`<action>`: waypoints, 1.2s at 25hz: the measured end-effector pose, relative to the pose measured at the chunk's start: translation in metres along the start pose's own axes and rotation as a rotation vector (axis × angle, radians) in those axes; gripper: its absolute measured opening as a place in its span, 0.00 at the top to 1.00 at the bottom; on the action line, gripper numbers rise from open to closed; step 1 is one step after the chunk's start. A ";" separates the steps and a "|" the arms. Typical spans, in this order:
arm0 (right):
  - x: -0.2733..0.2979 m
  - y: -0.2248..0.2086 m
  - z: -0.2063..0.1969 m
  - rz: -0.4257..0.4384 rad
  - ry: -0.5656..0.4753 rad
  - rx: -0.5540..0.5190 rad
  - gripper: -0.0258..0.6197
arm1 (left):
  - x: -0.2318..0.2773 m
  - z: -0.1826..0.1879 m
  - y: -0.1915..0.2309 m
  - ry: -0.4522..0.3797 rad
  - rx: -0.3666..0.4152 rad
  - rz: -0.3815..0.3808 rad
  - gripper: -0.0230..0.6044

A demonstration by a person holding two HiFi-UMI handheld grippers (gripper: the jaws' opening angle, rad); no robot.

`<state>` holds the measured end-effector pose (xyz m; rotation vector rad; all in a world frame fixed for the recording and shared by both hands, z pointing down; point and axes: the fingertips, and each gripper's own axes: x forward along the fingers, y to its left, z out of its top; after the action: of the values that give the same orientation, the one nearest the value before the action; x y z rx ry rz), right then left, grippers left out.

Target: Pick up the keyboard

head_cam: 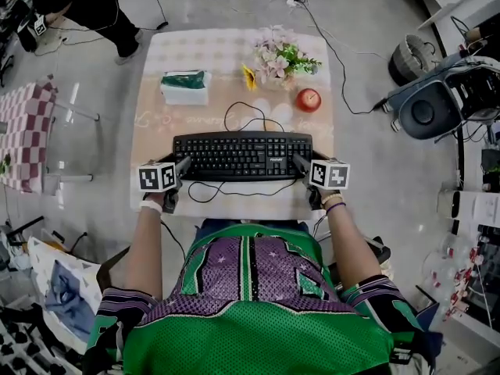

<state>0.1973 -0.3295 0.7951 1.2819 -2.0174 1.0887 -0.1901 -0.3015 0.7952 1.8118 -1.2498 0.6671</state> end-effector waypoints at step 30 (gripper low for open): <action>-0.080 0.051 0.063 0.016 -0.211 -0.049 0.56 | -0.102 0.088 -0.029 -0.272 0.045 0.007 0.57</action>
<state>0.1851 -0.3307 0.6823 1.4084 -2.1961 0.9388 -0.2027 -0.3204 0.6593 1.9856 -1.4278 0.4663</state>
